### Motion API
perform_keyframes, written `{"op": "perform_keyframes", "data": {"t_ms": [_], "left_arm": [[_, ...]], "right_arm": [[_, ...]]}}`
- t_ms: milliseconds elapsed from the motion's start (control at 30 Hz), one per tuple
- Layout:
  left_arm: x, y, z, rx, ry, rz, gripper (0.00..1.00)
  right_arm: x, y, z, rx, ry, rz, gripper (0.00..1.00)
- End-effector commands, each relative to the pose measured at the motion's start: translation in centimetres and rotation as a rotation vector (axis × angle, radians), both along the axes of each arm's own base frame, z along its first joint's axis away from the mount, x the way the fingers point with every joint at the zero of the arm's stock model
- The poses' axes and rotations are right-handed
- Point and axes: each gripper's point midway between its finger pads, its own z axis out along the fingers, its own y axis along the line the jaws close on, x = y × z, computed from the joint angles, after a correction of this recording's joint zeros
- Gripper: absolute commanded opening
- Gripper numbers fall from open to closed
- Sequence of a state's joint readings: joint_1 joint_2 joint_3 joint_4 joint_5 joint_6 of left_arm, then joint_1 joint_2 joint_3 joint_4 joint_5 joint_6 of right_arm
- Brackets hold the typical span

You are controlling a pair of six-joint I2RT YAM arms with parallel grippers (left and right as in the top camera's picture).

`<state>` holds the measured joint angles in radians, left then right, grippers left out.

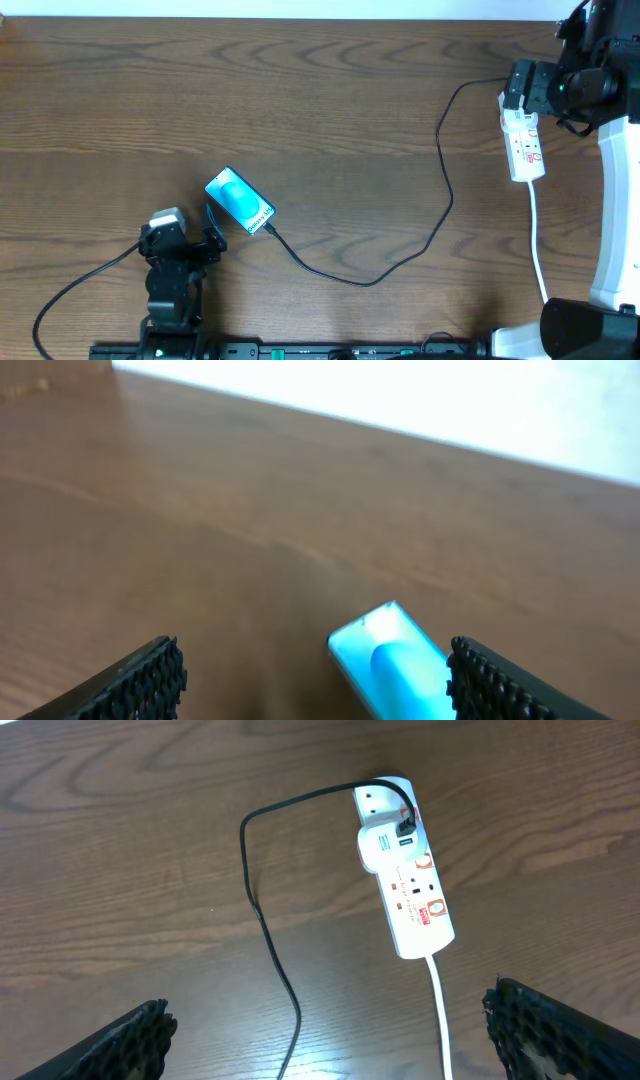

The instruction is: Plug charger to phone and switch on socket

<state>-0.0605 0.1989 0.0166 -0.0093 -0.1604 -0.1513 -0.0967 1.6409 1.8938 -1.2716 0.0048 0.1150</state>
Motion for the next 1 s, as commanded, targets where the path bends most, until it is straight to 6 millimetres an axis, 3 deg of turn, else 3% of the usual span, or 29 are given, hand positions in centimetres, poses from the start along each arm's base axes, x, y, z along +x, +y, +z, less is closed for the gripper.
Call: {"op": "perform_keyframes", "data": {"t_ms": [0, 300, 967], "left_arm": [[-0.4, 0.2, -0.2, 0.068, 0.004, -0.013, 0.83], [-0.4, -1.6, 2.3, 0.208, -0.094, -0.149, 0.83], [-0.4, -1.8, 2.2, 0.206, -0.093, -0.16, 0.83]], "right_arm": [[-0.1, 0.0, 0.3, -0.005, -0.007, -0.011, 0.99], [-0.1, 0.0, 0.3, -0.004, -0.007, -0.011, 0.99], [-0.1, 0.0, 0.3, -0.004, -0.007, -0.011, 0.99]]}}
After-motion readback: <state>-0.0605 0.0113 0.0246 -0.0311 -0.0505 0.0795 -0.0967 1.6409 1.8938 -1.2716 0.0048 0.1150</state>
